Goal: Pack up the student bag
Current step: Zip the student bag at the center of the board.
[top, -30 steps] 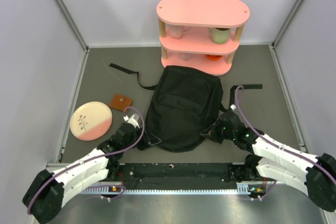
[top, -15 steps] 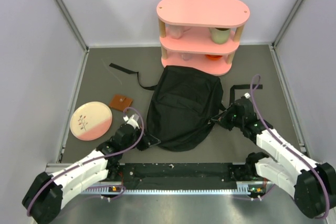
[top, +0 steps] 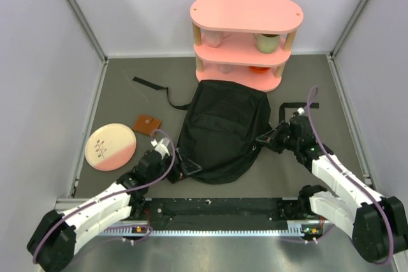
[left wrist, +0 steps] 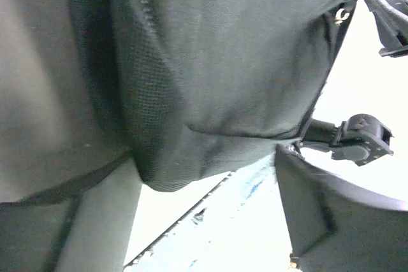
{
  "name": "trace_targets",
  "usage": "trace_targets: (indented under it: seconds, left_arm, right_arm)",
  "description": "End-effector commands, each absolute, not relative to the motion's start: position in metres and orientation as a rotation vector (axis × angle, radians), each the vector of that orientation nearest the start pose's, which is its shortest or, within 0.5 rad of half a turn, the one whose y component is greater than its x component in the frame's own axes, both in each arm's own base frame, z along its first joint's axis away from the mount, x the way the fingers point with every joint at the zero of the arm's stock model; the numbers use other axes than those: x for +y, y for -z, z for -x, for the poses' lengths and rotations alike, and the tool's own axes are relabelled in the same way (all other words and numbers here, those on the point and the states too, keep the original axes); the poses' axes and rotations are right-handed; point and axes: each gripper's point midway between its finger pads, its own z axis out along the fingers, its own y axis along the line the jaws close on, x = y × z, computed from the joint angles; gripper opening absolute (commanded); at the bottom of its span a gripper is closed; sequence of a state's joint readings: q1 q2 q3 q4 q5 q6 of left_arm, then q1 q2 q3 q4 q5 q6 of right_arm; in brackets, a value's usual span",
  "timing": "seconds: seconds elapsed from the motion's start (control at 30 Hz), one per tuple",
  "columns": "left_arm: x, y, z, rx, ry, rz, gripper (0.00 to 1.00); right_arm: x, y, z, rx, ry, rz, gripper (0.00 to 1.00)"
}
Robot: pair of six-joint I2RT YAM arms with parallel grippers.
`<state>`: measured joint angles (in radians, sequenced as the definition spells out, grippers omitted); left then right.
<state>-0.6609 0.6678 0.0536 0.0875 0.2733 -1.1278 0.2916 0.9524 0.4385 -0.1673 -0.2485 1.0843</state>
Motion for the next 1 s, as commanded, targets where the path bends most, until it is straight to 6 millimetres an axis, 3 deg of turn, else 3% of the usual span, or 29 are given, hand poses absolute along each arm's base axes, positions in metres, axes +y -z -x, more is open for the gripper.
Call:
trace_targets:
  seconds: [0.0, 0.1, 0.2, 0.27, 0.43, 0.5, 0.67, 0.7, 0.77, 0.8, 0.87, 0.9, 0.97]
  left_arm:
    - [-0.227, -0.079, -0.140, 2.265, 1.409, 0.295, 0.92]
    - [-0.225, -0.081, -0.144, 2.293, 1.361, 0.325, 0.92]
    - [-0.205, -0.070, -0.150, 2.334, 1.185, 0.418, 0.95]
    - [-0.193, -0.076, -0.153, 2.299, 1.118, 0.433, 0.96]
    - [-0.170, -0.111, -0.170, 2.135, 1.019, 0.474, 0.99]
    - [-0.176, -0.131, -0.176, 2.075, 1.056, 0.425, 0.99]
    - [-0.228, -0.143, -0.172, 2.129, 1.233, 0.144, 0.98]
    - [-0.240, -0.134, -0.175, 2.171, 1.237, 0.102, 0.95]
    - [-0.263, -0.142, -0.171, 2.187, 1.233, -0.033, 0.95]
    - [-0.272, -0.128, -0.171, 2.242, 1.197, -0.077, 0.95]
    - [-0.298, -0.142, -0.165, 2.227, 1.240, -0.218, 0.95]
    - [-0.307, -0.131, -0.164, 2.272, 1.229, -0.247, 0.95]
    - [-0.326, -0.140, -0.163, 2.236, 1.282, -0.298, 0.95]
  right_arm:
    - [0.161, -0.105, -0.235, 2.262, -1.069, -0.744, 0.00]
    - [0.153, -0.096, -0.221, 2.277, -1.019, -0.726, 0.00]
    - [0.148, -0.092, -0.211, 2.275, -0.996, -0.708, 0.00]
    - [0.146, -0.092, -0.209, 2.274, -0.990, -0.683, 0.00]
    - [0.149, -0.096, -0.207, 2.287, -0.993, -0.625, 0.00]
    - [0.150, -0.101, -0.208, 2.280, -1.003, -0.600, 0.00]
    - [0.152, -0.108, -0.209, 2.267, -1.019, -0.580, 0.00]
    - [0.153, -0.110, -0.209, 2.264, -1.033, -0.584, 0.00]
    - [0.155, -0.109, -0.209, 2.268, -1.048, -0.594, 0.00]
    - [0.156, -0.112, -0.209, 2.262, -1.063, -0.598, 0.00]
    - [0.157, -0.112, -0.208, 2.266, -1.074, -0.605, 0.00]
    - [0.158, -0.111, -0.206, 2.275, -1.081, -0.606, 0.00]
    - [0.159, -0.110, -0.204, 2.282, -1.088, -0.610, 0.00]
